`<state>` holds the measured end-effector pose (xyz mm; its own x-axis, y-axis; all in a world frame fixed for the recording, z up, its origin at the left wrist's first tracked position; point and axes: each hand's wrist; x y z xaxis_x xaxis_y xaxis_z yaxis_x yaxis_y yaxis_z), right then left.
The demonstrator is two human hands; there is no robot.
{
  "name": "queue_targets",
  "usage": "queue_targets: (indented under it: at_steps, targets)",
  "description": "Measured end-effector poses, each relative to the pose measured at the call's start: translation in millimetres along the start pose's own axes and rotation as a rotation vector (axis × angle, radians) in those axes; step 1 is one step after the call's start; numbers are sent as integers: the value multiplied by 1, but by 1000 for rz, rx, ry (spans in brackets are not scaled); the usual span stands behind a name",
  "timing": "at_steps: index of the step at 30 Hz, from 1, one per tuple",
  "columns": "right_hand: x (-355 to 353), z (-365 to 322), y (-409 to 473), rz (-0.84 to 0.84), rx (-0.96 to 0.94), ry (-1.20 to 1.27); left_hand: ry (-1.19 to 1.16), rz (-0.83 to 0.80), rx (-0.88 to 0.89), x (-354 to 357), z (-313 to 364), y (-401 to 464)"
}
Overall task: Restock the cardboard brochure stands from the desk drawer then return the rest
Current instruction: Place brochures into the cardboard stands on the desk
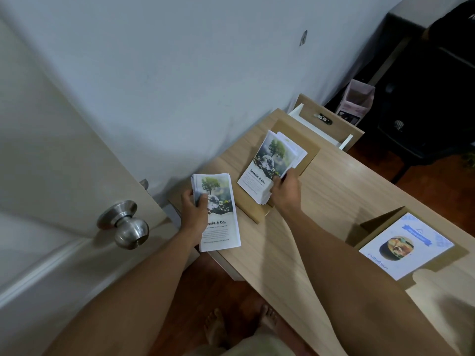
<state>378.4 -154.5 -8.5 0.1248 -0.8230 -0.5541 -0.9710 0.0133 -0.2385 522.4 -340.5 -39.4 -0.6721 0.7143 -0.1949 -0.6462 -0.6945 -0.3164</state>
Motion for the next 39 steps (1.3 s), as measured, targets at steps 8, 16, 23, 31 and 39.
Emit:
queue_targets:
  at_steps: [8,16,23,31,39]
  targets:
    - [7,5,7,69,25,-29,-34,-40,-24,4,-1,-1]
    - [5,3,4,126,92,74,-65,-73,-50,11,-1,3]
    - [3,-5,-14,215,20,-37,-87,-104,-47,14,1,5]
    - [11,-16,-48,-563,118,147,-246,-94,-53,14,18,4]
    - [4,-14,-53,-519,186,225,-346,-121,-26,14,36,-8]
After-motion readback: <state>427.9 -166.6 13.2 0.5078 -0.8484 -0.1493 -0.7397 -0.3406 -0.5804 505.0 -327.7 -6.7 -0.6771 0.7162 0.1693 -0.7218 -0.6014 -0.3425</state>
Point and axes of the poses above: each hand's wrist, its own y-axis towards the middle knuckle, its own x-axis out of the palm, z = x × y, and after that the axes turned 7 degrees about x, right-handed
